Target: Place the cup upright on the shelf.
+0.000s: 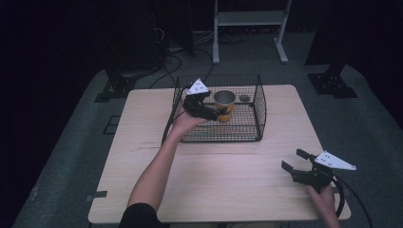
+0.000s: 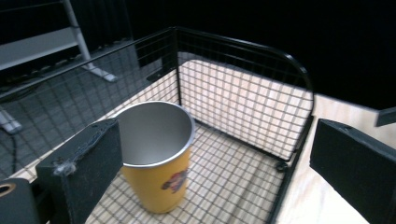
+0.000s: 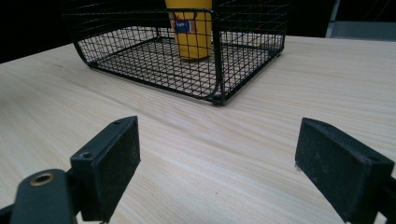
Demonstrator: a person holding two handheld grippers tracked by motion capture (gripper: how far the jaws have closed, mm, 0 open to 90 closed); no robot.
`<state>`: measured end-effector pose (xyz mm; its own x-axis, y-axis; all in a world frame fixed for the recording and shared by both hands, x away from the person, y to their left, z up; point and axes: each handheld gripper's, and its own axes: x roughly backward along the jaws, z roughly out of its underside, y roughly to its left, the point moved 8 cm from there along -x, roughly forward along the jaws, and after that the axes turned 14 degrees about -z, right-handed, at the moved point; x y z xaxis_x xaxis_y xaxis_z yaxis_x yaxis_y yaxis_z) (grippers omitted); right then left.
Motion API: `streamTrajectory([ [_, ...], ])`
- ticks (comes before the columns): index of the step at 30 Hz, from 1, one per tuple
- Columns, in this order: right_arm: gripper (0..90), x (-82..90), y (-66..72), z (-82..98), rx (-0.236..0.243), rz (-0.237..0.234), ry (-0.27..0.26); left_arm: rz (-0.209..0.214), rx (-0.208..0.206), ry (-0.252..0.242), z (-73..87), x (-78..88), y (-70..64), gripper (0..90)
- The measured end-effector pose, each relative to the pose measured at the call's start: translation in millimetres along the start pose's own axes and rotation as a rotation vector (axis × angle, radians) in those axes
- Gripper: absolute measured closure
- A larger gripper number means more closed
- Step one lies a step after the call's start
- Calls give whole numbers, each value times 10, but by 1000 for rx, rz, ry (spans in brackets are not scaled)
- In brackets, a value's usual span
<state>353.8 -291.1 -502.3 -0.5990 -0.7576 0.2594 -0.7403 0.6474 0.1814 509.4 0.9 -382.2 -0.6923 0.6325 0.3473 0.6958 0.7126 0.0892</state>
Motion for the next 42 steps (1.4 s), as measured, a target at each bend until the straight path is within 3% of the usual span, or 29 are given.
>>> streamTrajectory([
  [14,130,-2,2,1,3,1,2,19,-21,-39,50,239,-277,21],
  [26,130,-2,0,0,3,1,1,10,13,-55,264,399,-363,21],
  [35,130,-2,1,0,-1,2,0,-12,33,-95,309,582,-396,21],
  [42,130,-2,2,0,1,2,0,-24,14,-104,363,728,-451,21],
])
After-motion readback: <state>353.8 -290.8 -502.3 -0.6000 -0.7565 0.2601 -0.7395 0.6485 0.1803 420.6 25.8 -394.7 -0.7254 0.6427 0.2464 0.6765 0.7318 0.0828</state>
